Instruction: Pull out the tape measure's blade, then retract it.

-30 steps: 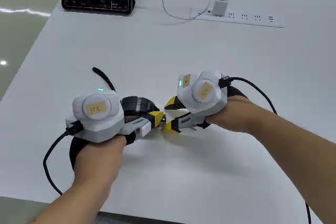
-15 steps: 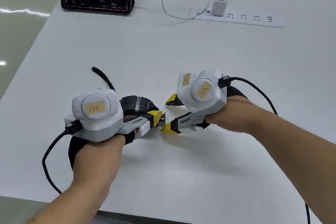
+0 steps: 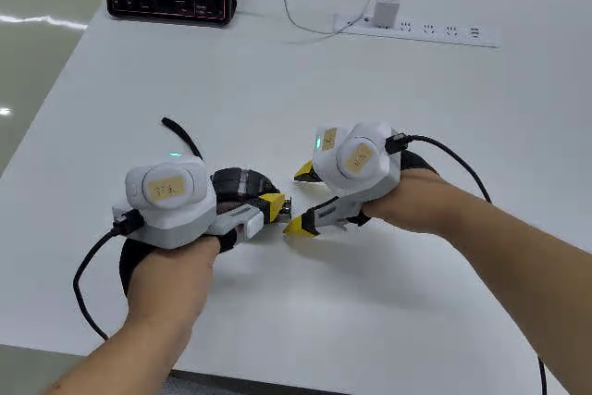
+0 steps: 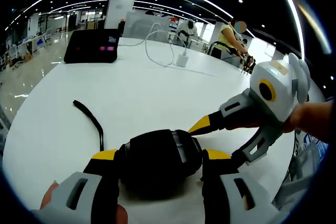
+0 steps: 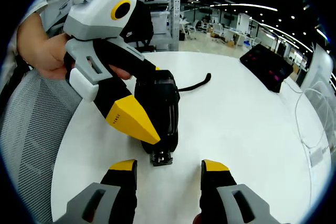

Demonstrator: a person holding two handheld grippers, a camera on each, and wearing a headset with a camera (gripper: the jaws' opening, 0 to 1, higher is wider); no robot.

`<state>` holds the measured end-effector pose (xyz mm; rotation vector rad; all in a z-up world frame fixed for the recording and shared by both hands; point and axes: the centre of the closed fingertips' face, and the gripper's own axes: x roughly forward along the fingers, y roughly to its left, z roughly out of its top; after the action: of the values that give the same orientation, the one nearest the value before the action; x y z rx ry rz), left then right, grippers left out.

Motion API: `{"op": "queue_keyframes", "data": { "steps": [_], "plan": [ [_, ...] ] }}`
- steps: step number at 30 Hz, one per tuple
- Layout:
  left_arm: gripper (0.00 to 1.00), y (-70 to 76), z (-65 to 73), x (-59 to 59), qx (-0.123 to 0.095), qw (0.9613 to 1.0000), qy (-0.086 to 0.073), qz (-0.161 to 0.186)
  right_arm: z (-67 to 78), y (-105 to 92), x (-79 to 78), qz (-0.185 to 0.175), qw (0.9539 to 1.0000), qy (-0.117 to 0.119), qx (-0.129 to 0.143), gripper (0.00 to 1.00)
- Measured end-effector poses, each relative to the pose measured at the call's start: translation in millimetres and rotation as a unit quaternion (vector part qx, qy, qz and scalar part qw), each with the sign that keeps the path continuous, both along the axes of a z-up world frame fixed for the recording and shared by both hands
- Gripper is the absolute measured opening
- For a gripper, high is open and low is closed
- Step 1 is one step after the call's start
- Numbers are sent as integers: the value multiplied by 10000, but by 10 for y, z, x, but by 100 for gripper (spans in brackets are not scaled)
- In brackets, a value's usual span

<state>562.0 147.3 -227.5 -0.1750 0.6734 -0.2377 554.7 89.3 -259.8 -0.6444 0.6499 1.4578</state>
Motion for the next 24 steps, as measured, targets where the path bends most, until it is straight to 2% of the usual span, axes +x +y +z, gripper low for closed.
{"op": "queue_keyframes", "data": {
  "steps": [12,16,19,21,24],
  "plan": [
    [64,17,56,-36,56,9997,-53,-216,94,-136,-73,-472,9985,5,267,53],
    [66,13,69,-55,-37,9997,-43,-240,121,-172,-59,-640,9973,-51,351,56],
    [66,8,117,-61,14,9994,-110,-330,175,-195,-59,-795,9957,-16,479,57],
    [66,7,152,-62,-30,9992,-152,-358,198,-214,-66,-861,9949,-3,533,57],
    [67,16,154,-61,36,9990,-176,-404,206,-217,-71,-922,9941,27,574,57]
  ]
}}
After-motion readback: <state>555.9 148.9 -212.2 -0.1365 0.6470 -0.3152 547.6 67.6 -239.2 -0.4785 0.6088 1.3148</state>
